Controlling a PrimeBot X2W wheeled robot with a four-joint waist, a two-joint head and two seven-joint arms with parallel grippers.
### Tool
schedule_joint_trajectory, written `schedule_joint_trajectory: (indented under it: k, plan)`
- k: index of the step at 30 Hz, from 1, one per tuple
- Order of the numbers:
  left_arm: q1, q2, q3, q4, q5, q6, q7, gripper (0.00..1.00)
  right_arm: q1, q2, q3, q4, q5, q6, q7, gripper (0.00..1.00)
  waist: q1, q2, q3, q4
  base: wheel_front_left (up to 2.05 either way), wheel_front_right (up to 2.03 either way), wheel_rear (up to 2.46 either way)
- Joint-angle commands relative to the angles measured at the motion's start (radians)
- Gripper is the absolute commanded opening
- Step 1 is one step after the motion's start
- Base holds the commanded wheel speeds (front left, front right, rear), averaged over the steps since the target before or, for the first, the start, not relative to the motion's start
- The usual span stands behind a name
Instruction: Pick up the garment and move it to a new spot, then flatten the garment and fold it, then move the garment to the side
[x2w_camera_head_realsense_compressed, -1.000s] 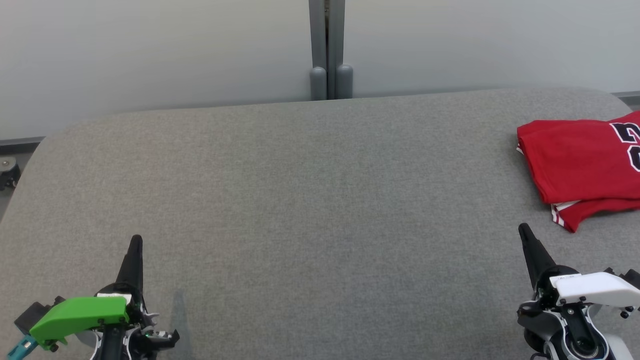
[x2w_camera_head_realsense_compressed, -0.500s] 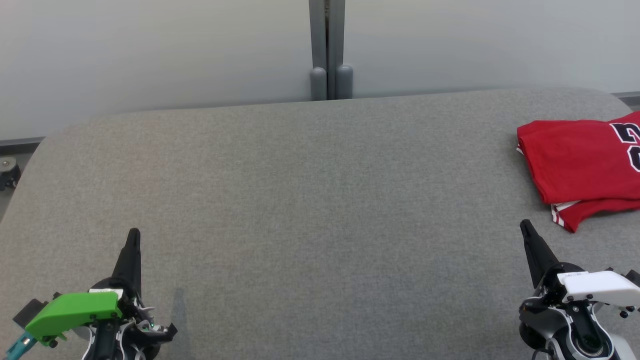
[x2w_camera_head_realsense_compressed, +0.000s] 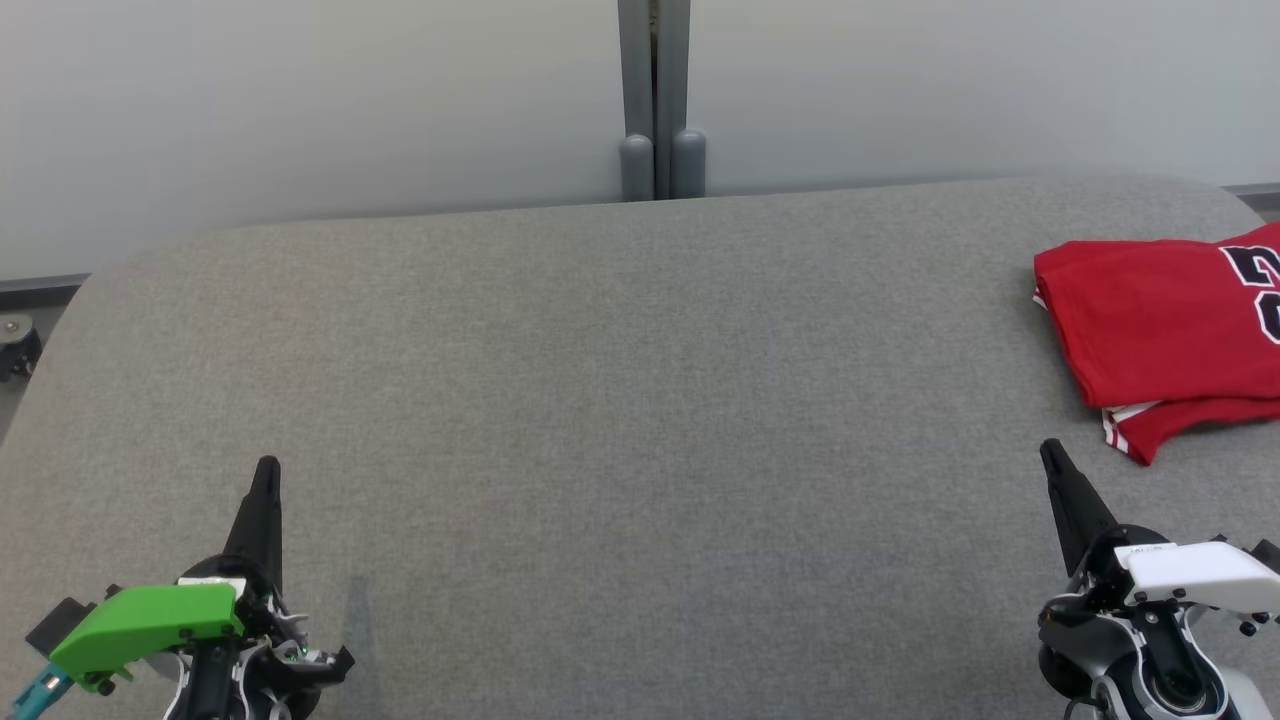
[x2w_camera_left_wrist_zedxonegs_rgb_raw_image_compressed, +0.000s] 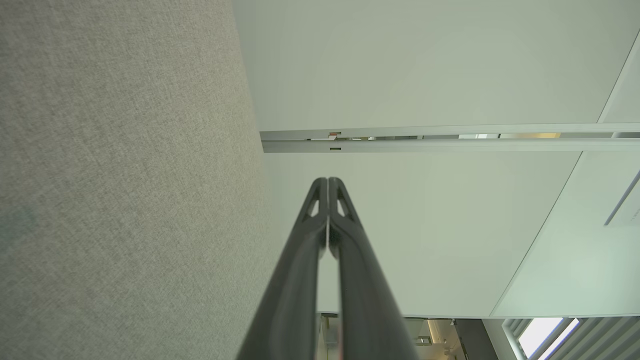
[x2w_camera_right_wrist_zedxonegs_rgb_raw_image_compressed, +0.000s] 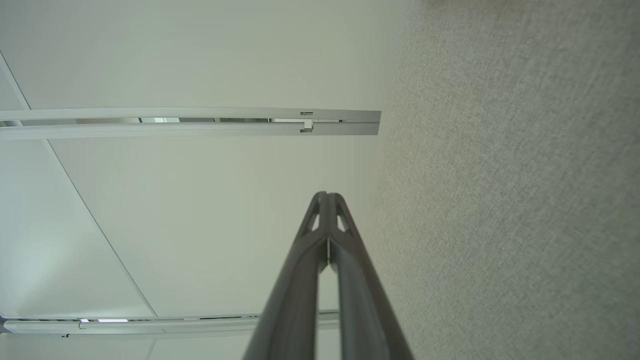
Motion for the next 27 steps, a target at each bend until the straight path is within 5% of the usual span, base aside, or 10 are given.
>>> schedule_joint_trajectory:
  k: [1, 27]
  plan:
    - [-0.009, 0.007, 0.003, -0.003, -0.002, -0.003, 0.000, 0.00, -0.007, -0.005, -0.002, -0.004, 0.002, 0.000, 0.004, 0.00, 0.0000, 0.0000, 0.000, 0.000, 0.00, 0.00, 0.00]
    - [-0.010, 0.006, 0.004, -0.003, -0.001, -0.003, 0.001, 0.00, -0.007, -0.005, -0.002, -0.004, 0.002, 0.000, 0.004, 0.00, 0.0000, 0.0000, 0.000, 0.000, 0.00, 0.00, 0.00]
